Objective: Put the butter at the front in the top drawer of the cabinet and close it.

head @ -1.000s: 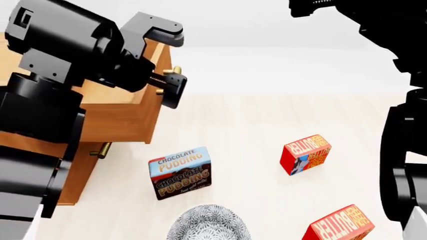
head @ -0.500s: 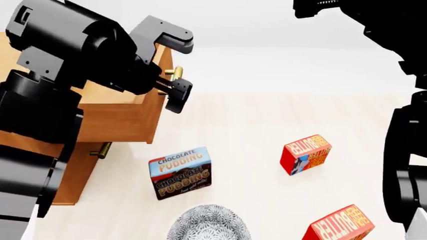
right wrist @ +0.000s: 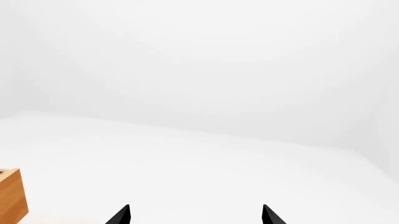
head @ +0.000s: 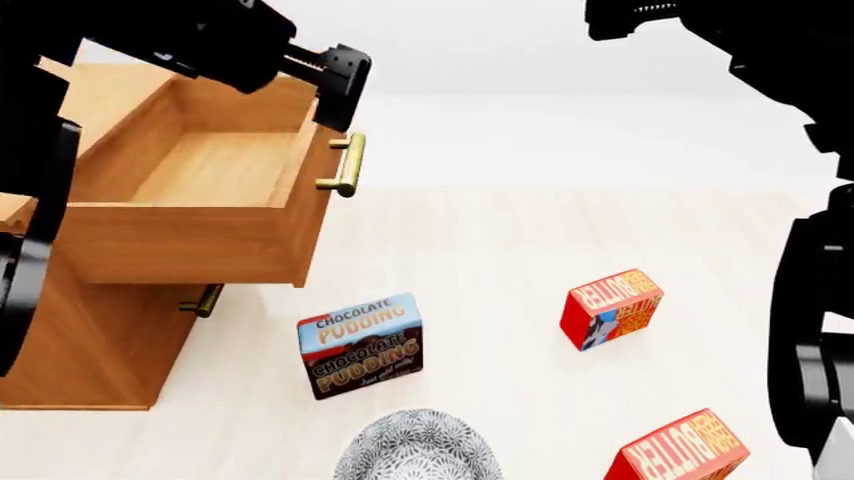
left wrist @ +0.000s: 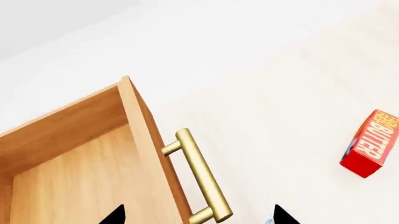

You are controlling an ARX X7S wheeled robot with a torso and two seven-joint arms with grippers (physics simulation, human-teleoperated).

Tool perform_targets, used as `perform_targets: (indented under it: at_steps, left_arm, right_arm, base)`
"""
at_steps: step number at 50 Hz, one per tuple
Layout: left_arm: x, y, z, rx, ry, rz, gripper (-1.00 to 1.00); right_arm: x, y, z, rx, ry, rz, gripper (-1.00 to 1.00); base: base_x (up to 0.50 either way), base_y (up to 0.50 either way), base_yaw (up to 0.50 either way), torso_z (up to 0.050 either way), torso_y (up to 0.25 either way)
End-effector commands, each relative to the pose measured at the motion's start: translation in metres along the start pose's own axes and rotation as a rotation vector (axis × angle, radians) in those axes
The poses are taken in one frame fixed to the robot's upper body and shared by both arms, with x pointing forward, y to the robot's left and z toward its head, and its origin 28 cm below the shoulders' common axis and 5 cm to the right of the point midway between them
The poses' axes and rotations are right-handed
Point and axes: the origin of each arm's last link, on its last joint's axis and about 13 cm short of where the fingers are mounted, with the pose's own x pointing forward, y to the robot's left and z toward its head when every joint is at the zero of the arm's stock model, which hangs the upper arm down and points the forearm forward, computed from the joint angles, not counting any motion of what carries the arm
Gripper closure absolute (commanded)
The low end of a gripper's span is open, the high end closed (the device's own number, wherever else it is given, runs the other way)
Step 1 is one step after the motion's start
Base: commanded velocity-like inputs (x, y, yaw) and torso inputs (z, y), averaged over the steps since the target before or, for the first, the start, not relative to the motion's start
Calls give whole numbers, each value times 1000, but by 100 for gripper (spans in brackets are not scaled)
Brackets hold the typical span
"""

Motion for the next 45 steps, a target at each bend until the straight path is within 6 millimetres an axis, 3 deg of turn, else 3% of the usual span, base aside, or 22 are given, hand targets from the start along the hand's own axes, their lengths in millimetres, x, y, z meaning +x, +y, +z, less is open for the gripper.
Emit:
perform_targets:
  at_steps: [1,14,29,45]
  left_arm:
    - [-20,19,12,-24,-72,32,-100]
    - [-28,46,11,-117,-221,112,-100]
    - [-34,69,-9,-212,-471,278,-100]
    - [-36,77,-5,-238,-566,370,-100]
  right_arm:
    - [-4,2,2,-6,2,12,-100]
    - [-11,4,5,6,7,22,-100]
    - [-22,15,6,90,88,33,-100]
    - [-13,40,-15,241,254,-98,-100]
  base:
    - [0,0,0,0,0]
    - [0,0,0,0,0]
    - [0,0,0,0,0]
    - [0,0,0,0,0]
